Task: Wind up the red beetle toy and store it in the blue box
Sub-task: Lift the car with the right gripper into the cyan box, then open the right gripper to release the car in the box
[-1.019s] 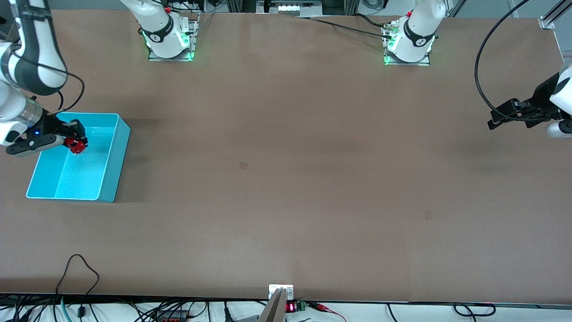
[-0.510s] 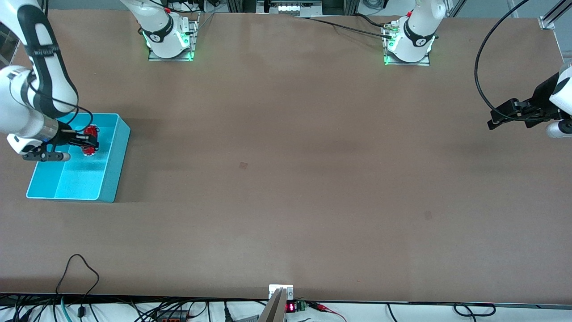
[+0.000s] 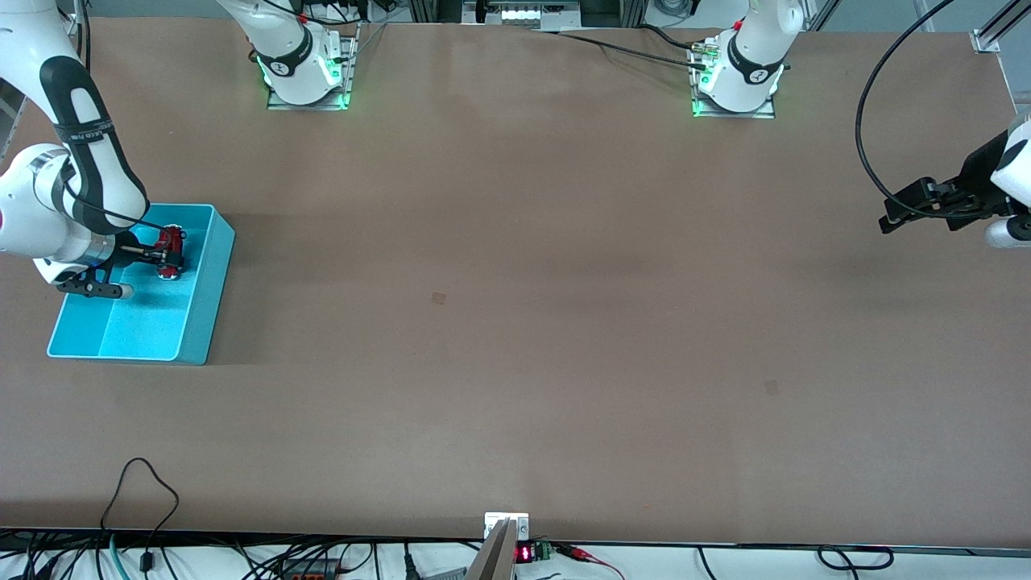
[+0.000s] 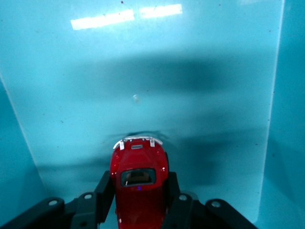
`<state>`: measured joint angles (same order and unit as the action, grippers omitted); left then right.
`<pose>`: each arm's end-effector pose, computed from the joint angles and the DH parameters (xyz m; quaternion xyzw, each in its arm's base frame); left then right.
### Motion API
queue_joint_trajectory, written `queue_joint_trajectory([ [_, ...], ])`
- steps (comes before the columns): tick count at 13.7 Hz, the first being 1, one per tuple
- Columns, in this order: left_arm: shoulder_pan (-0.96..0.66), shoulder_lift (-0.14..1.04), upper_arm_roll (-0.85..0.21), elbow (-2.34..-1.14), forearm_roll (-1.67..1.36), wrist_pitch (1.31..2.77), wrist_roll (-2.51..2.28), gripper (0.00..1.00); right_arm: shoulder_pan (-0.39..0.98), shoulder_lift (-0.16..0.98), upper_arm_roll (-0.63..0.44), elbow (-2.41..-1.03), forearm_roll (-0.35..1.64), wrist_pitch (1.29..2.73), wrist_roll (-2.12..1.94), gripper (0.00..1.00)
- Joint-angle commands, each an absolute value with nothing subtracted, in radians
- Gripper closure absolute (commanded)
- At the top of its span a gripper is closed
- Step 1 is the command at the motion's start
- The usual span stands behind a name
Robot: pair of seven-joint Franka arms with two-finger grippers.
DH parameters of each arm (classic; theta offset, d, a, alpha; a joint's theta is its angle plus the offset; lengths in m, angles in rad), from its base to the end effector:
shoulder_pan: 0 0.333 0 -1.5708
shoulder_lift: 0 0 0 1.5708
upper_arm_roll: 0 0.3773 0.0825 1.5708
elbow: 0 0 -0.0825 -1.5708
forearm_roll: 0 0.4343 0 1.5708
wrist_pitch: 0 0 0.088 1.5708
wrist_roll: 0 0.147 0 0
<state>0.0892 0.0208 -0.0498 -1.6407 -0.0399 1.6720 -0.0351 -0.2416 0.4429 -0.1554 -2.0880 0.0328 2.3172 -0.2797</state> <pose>0.6196 0.0192 0.6054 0.9990 0.0392 0.0053 0.0204 0.5611 -0.2355 0.1708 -0.9921 0.0667 0.1054 0.0128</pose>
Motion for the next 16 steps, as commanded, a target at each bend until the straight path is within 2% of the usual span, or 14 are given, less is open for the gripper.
queue_joint_trajectory([
  [1, 0.094, 0.015, -0.051, -1.632, -0.051, 1.666, -0.028, 0.00, -0.253, 0.446, -0.149, -2.071, 0.041, 2.312, -0.291, 0.55],
  [2, 0.094, 0.015, -0.051, -1.632, -0.051, 1.666, -0.028, 0.00, -0.258, 0.443, -0.149, -2.071, 0.038, 2.310, -0.302, 0.37],
  [3, 0.094, 0.015, -0.052, -1.632, -0.051, 1.664, -0.028, 0.00, -0.258, 0.440, -0.149, -2.071, 0.038, 2.309, -0.311, 0.23],
  [4, 0.094, 0.015, -0.052, -1.632, -0.051, 1.666, -0.028, 0.00, -0.258, 0.434, -0.149, -2.071, 0.037, 2.309, -0.313, 0.00],
  [7, 0.094, 0.015, -0.052, -1.632, -0.051, 1.666, -0.028, 0.00, -0.242, 0.402, -0.146, -2.004, 0.035, 2.246, -0.314, 0.00],
  [11, 0.092, 0.014, -0.054, -1.631, -0.051, 1.664, -0.028, 0.00, -0.226, 0.325, -0.133, -1.760, 0.044, 1.927, -0.311, 0.00],
  [14, 0.092, 0.014, -0.054, -1.631, -0.051, 1.664, -0.028, 0.00, -0.219, 0.307, -0.042, -1.579, 0.031, 1.760, -0.302, 0.00],
  [16, 0.092, 0.014, -0.052, -1.631, -0.051, 1.666, -0.028, 0.00, -0.200, 0.258, -0.005, -1.527, 0.012, 1.689, -0.302, 0.00],
])
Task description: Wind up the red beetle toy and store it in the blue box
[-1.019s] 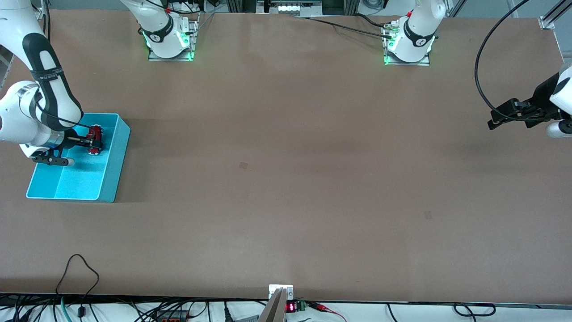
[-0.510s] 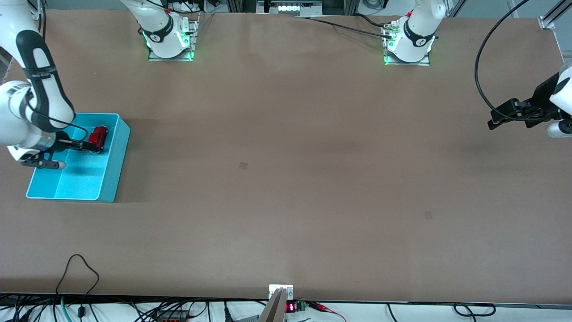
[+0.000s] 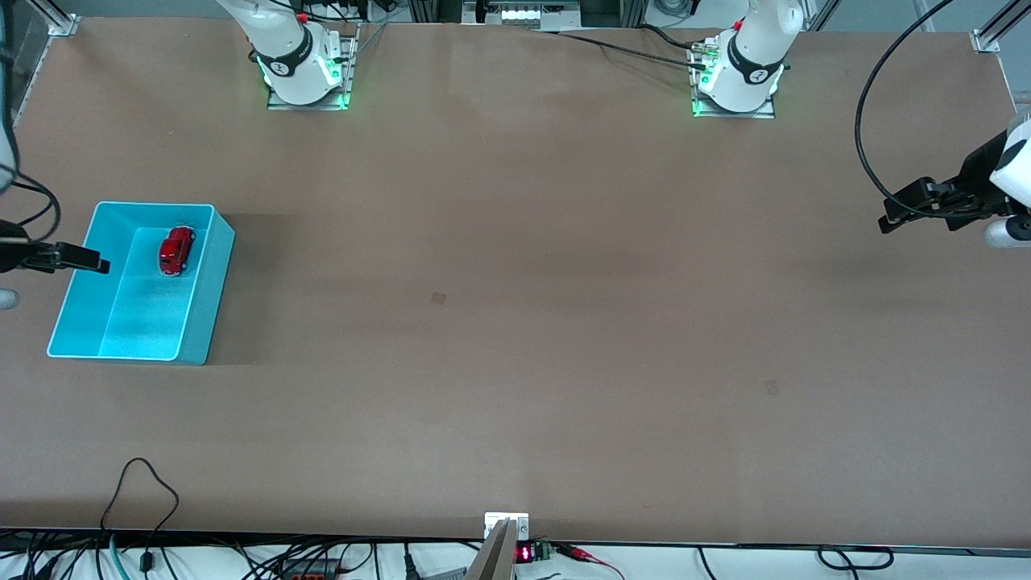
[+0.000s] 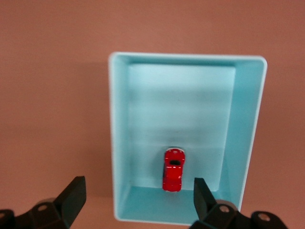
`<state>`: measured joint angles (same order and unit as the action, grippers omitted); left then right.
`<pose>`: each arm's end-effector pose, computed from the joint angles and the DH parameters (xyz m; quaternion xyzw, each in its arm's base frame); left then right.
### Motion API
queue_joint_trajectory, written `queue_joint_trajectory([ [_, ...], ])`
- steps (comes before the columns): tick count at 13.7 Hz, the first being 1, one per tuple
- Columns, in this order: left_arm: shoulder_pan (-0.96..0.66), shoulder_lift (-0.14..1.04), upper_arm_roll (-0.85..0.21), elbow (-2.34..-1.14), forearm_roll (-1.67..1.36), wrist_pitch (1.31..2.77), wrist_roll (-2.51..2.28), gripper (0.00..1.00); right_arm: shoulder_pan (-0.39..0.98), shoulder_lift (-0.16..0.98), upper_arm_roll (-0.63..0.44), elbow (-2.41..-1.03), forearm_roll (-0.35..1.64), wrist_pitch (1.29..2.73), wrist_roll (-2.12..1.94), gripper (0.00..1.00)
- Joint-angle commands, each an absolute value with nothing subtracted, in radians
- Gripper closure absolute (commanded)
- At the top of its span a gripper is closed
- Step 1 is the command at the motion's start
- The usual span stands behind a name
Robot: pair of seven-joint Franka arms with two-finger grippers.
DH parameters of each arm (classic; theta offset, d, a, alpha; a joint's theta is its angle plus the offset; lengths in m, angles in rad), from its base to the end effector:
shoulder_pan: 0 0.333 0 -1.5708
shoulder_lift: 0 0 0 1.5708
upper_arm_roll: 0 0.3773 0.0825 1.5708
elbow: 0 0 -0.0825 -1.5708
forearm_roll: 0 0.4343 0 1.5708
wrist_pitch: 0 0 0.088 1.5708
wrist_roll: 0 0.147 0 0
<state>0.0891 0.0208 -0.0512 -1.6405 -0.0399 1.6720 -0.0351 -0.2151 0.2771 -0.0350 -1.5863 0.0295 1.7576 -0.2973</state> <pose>0.6196 0.0183 0.6055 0.9990 0.0384 0.0054 0.0204 0.6741 -0.1660 0.4717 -0.9984 -0.0205 0.0482 0.0234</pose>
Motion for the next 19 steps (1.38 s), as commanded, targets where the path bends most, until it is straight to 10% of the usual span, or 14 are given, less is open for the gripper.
queue_joint_trajectory([
  [1, 0.092, 0.015, -0.052, -1.631, -0.051, 1.666, -0.028, 0.00, -0.166, 0.230, -0.002, -1.513, 0.000, 1.652, -0.302, 0.00],
  [8, 0.092, 0.014, -0.052, -1.632, -0.051, 1.716, -0.015, 0.00, -0.087, 0.019, -0.002, -1.499, -0.041, 1.414, -0.245, 0.00],
  [19, 0.092, 0.011, -0.054, -1.635, -0.052, 1.700, -0.014, 0.00, -0.086, 0.015, -0.002, -1.517, -0.037, 1.411, -0.192, 0.00],
])
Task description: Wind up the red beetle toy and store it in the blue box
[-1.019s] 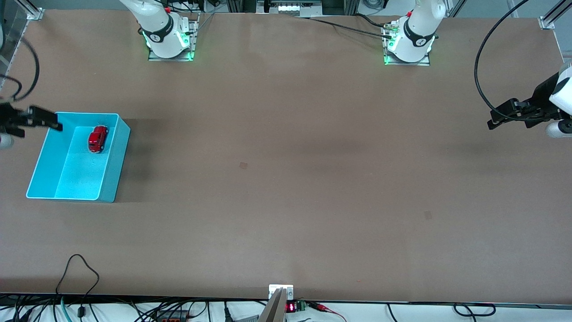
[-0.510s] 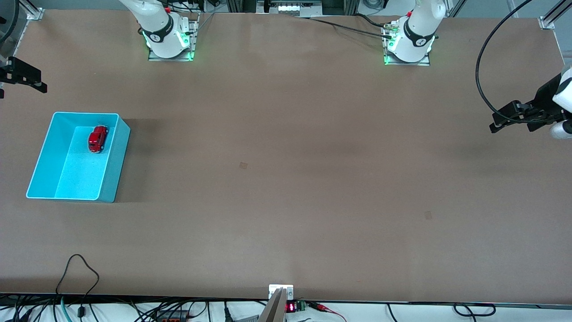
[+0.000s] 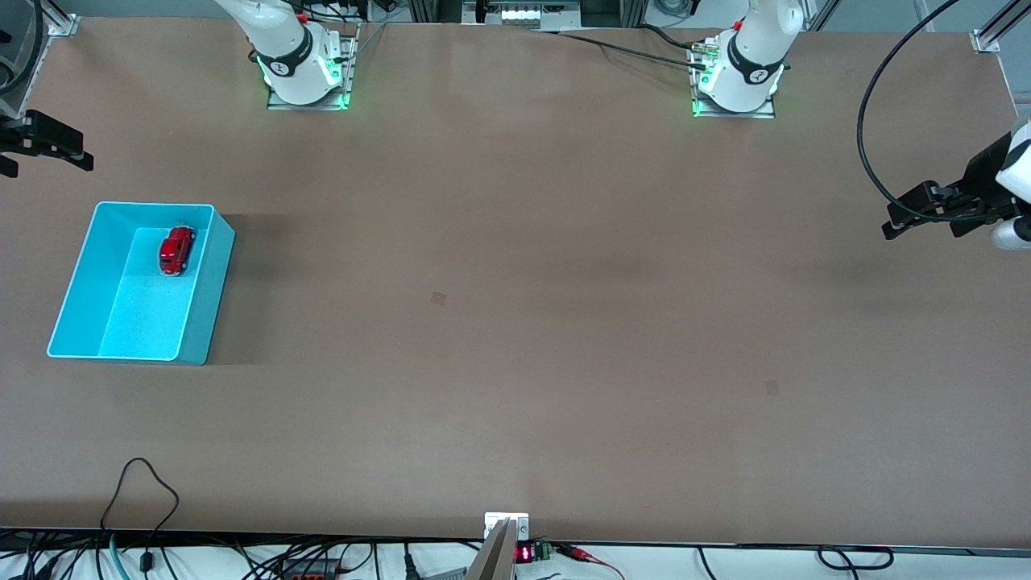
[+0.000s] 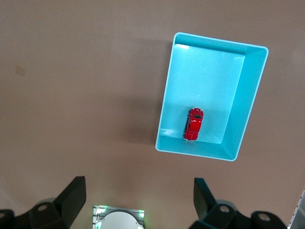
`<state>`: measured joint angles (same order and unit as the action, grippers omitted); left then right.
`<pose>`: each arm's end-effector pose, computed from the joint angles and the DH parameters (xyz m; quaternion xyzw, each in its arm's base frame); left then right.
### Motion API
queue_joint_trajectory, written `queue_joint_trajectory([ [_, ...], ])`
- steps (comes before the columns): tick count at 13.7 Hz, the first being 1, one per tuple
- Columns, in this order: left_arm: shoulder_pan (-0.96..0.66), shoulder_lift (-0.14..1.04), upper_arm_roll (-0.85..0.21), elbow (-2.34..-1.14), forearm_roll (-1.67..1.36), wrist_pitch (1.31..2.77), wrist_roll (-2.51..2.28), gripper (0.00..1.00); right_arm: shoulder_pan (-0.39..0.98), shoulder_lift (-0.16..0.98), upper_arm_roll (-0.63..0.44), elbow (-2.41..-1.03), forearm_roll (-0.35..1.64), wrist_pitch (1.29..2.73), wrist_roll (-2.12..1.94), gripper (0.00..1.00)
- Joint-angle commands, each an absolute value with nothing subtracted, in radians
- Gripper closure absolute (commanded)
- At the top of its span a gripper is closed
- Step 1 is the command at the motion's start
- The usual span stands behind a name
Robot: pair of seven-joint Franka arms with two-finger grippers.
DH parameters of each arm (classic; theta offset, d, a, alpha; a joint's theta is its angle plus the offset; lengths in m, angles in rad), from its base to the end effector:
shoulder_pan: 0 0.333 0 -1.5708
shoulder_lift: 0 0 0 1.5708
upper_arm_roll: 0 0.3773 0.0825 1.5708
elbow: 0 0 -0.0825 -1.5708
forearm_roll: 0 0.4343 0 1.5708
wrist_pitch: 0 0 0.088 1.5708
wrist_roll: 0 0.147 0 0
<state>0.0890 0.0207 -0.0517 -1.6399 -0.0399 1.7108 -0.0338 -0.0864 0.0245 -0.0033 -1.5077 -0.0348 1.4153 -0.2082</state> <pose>0.6253 0.0183 0.6095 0.9988 0.0378 0.0251 0.0203 0.5899 -0.0586 0.6512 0.9965 0.0574 -0.0603 0.0085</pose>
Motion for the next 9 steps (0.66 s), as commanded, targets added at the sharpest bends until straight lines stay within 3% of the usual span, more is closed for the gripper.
queue_joint_trajectory([
  [1, 0.092, 0.011, -0.054, -1.635, -0.052, 1.700, -0.014, 0.00, -0.086, 0.018, -0.002, -1.528, -0.037, 1.419, -0.190, 0.00],
  [9, 0.092, 0.012, -0.054, -1.635, -0.051, 1.701, -0.014, 0.00, -0.086, 0.025, -0.002, -1.566, -0.034, 1.451, -0.192, 0.00],
])
